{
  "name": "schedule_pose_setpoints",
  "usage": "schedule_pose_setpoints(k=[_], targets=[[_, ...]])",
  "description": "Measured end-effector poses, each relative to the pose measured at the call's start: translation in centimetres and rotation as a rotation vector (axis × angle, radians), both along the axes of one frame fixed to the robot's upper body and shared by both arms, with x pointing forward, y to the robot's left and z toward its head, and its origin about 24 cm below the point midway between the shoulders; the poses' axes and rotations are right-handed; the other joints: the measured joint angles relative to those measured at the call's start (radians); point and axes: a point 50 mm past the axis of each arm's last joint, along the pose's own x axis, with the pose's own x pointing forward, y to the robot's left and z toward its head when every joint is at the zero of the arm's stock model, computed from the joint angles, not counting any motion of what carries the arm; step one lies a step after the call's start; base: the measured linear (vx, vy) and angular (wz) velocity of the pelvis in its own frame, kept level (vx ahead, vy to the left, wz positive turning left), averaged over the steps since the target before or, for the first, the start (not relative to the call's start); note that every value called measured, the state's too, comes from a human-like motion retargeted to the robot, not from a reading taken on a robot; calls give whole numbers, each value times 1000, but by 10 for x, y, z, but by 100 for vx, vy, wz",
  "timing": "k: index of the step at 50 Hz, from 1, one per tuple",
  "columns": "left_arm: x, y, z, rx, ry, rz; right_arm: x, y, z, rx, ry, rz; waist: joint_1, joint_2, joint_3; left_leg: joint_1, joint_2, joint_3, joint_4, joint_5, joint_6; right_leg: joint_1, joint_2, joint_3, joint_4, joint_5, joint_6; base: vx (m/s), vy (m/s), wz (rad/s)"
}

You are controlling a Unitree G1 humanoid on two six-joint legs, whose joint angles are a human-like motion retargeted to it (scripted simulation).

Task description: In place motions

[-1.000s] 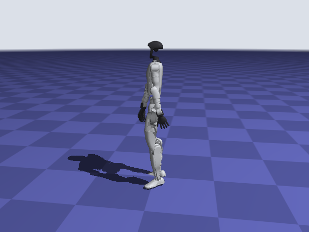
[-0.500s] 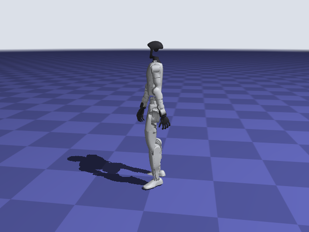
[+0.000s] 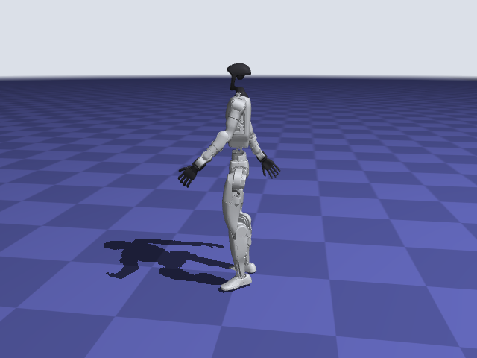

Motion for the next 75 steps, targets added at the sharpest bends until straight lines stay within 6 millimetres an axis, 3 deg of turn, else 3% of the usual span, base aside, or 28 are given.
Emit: schedule_pose_setpoints(k=[3, 7, 10, 14, 17, 19, 23, 27, 30, 34, 38, 40, 42, 46, 48, 51, 53, 56, 58, 61, 64, 67, 70, 73, 75], targets=[[-69, -9, -44, -60, 288, 44, 53, 12, -24, 93, -144, 97, 3, 10, -15, 11, 4, 6, -8, 2, -5, 6, 6, 6, 2, -8, -6, 0, 0, 0], [-200, -26, -78, -142, 794, 172, 144, 32, -47, 220, -371, 334, 10, 19, -30, 47, 0, 23, -28, 5, -12, 18, 14, 26, 7, -18, -17, 8, 3, 0], [-301, -45, -73, -190, 1110, 320, 227, 59, -50, 328, -604, 538, -5, 20, -31, 64, -6, 17, -36, 2, -17, 19, 16, 52, 15, -25, -21, 7, -1, 4], [-404, -76, -45, -289, 1337, 474, 324, 106, -29, 416, -953, 742, -17, 26, -34, 70, 0, 28, -35, -2, -27, 10, 22, 72, 22, -29, -24, 0, 0, 0], [-461, -96, -15, -330, 1481, 555, 375, 134, -1, 447, -1195, 822, -16, 33, -39, 66, 9, 37, -31, -5, -33, 2, 28, 83, 23, -30, -24, 0, 0, 0], [-488, -106, 4, -328, 1585, 601, 397, 146, 17, 464, -1323, 854, -11, 34, -38, 64, 13, 37, -29, -6, -34, -1, 31, 86, 24, -31, -24, 0, 0, 0], [-508, -115, 22, -298, 1678, 693, 415, 155, 38, 487, -1469, 911, -11, 28, -37, 58, 15, 33, -29, -4, -37, -4, 31, 85, 26, -34, -23, 0, 0, 0], [-484, -110, 3, -329, 1587, 723, 400, 145, 27, 471, -1432, 958, -26, 18, -43, 46, 13, 28, -28, 1, -39, -10, 26, 76, 26, -34, -23, 1, -1, 5], [-440, -93, -26, -338, 1450, 680, 368, 125, 1, 447, -1279, 955, -36, 6, -38, 44, 6, 22, -30, 4, -39, -9, 19, 68, 26, -33, -24, 0, 0, 0], [-352, -56, -63, -277, 1217, 525, 289, 85, -39, 407, -903, 843, -31, -1, -33, 48, 6, 32, -33, 6, -39, -7, 15, 63, 22, -26, -24, 0, -1, -12], [-230, -19, -80, -213, 852, 325, 192, 43, -50, 304, -549, 597, -34, 4, -31, 48, 18, 53, -33, 5, -34, 0, 21, 44, 9, -16, -21, 1, -3, -33], [-161, -6, -72, -187, 613, 230, 150, 25, -46, 208, -443, 437, -43, 4, -29, 45, 19, 59, -35, 6, -33, 0, 20, 37, 6, -12, -20, 0, 0, 0], [-97, 4, -51, -155, 375, 165, 113, 10, -39, 109, -383, 274, -53, 5, -26, 41, 21, 61, -35, 7, -33, -3, 19, 36, 6, -13, -22, 0, 0, 0], [-9, 20, 5, -50, -8, 110, 56, -11, -21, -59, -315, 16, -79, 6, -30, 31, 22, 60, -34, 8, -33, -7, 17, 30, 4, -16, -28, 0, 0, 0], [19, 24, 31, 4, -148, 93, 32, -19, -11, -127, -274, -62, -86, 5, -28, 29, 21, 59, -32, 8, -34, -6, 14, 24, 3, -16, -30, 0, 0, 0], [43, 24, 55, 67, -265, 66, 3, -24, 3, -201, -188, -119, -80, 3, -23, 28, 19, 57, -29, 8, -35, -5, 8, 21, 3, -17, -33, 0, 0, 0], [49, 19, 59, 94, -285, 41, -11, -24, 10, -229, -134, -128, -69, 5, -21, 27, 17, 55, -28, 9, -35, -3, 5, 17, 2, -17, -34, 0, 0, 0], [41, 9, 45, 107, -225, -8, -13, -18, 9, -226, -102, -124, -55, 9, -19, 23, 14, 47, -27, 10, -35, 3, 2, 5, -1, -19, -33, -1, 1, 13], [23, 2, 23, 101, -124, -37, -1, -10, 1, -202, -127, -118, -48, 13, -20, 19, 13, 39, -26, 12, -34, 8, 0, -4, -3, -20, -32, -1, 3, 28], [-31, -10, -22, 60, 131, -73, 38, 3, -19, -124, -245, -98, -40, 21, -28, 12, 11, 24, -25, 16, -34, 15, -1, -18, -6, -23, -30, 0, 4, 34], [-115, -21, -63, -19, 473, -94, 100, 18, -39, -13, -415, -25, -36, 26, -31, 14, 2, 9, -29, 18, -34, 25, -4, -27, -9, -25, -29, 1, 6, 36], [-218, -30, -81, -91, 817, -49, 177, 39, -49, 130, -627, 88, -31, 27, -35, 19, -11, -7, -35, 18, -35, 29, -8, -27, -8, -27, -27, 3, 5, 35], [-326, -40, -71, -125, 1132, 114, 261, 67, -46, 269, -879, 221, -17, 27, -37, 26, -19, -14, -41, 16, -37, 27, -7, -17, -6, -28, -20, 3, 0, 13], [-418, -54, -38, -177, 1398, 359, 337, 98, -23, 357, -1126, 363, -2, 31, -41, 23, -18, -13, -44, 14, -41, 14, -4, -2, 0, -29, -15, 0, 0, 0], [-468, -64, -11, -217, 1532, 523, 379, 116, -1, 389, -1278, 458, 4, 36, -41, 19, -11, -11, -42, 13, -43, 10, 3, 6, 1, -30, -13, 0, 0, 0]])
